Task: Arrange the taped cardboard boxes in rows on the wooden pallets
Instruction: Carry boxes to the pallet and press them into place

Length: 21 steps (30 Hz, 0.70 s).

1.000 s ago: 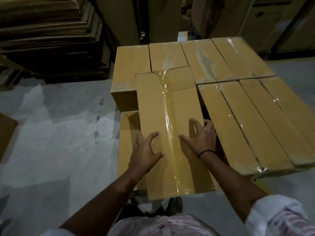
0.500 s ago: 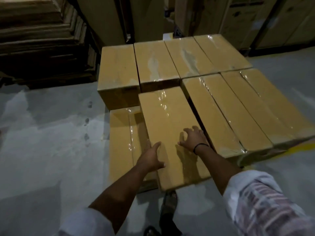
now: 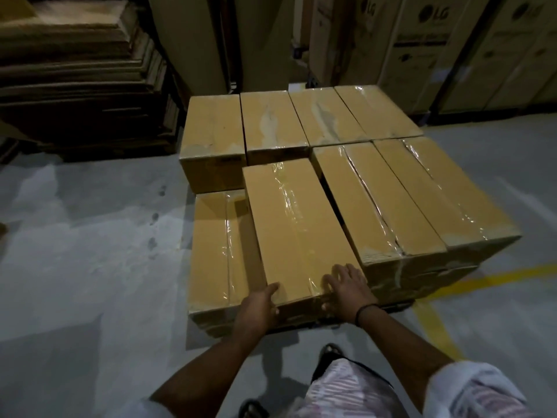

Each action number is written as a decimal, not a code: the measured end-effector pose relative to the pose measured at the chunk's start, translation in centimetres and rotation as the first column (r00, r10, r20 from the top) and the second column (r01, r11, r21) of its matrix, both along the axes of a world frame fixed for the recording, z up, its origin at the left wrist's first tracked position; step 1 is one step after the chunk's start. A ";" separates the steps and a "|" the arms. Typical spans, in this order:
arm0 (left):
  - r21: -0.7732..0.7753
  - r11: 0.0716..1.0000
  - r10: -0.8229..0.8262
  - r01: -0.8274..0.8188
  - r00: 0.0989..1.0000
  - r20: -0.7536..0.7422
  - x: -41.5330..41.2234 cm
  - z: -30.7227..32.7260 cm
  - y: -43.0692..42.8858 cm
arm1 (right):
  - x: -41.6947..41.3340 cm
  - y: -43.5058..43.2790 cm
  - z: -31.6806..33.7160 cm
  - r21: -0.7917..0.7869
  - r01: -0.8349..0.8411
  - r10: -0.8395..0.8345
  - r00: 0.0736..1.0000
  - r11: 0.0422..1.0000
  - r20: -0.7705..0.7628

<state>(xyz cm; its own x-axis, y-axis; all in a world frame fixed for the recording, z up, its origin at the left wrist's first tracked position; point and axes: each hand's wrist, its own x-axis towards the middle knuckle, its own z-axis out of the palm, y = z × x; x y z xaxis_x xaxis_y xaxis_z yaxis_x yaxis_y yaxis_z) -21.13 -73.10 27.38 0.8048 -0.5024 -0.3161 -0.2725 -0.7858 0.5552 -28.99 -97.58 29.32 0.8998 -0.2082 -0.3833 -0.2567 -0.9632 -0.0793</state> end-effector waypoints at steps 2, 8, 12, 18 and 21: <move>0.002 1.000 0.011 -0.011 1.000 0.010 0.3 0.4 -0.2 | 0.3 -1.9 0.1 -0.091 -0.003 0.002 1.000 0.996 -0.009; 0.020 0.998 0.055 -0.055 0.998 0.012 0.8 -0.1 -1.2 | 1.8 -5.4 -0.4 -0.135 -0.032 0.025 0.998 0.990 -0.056; -0.006 0.991 0.134 -0.134 0.986 0.097 1.1 -0.5 -2.0 | 2.7 -6.8 -0.2 -0.104 -0.058 0.053 0.997 0.993 -0.048; 0.005 0.985 0.173 -0.175 0.975 0.141 2.1 -0.8 -3.8 | 4.0 -8.9 0.1 -0.099 -0.117 0.118 0.993 0.988 0.011; 0.024 0.984 0.169 -0.174 0.976 0.138 2.3 -0.7 -4.5 | 4.3 -9.5 0.3 -0.102 -0.123 0.123 0.992 0.987 -0.004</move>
<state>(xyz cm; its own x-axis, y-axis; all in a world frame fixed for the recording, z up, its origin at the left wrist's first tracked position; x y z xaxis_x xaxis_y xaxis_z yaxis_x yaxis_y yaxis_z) -18.84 -77.62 26.69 0.9145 -0.3436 -0.2136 -0.2027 -0.8460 0.4931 -24.67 -107.11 29.62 0.9220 -0.1334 -0.3634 -0.1354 -0.9906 0.0200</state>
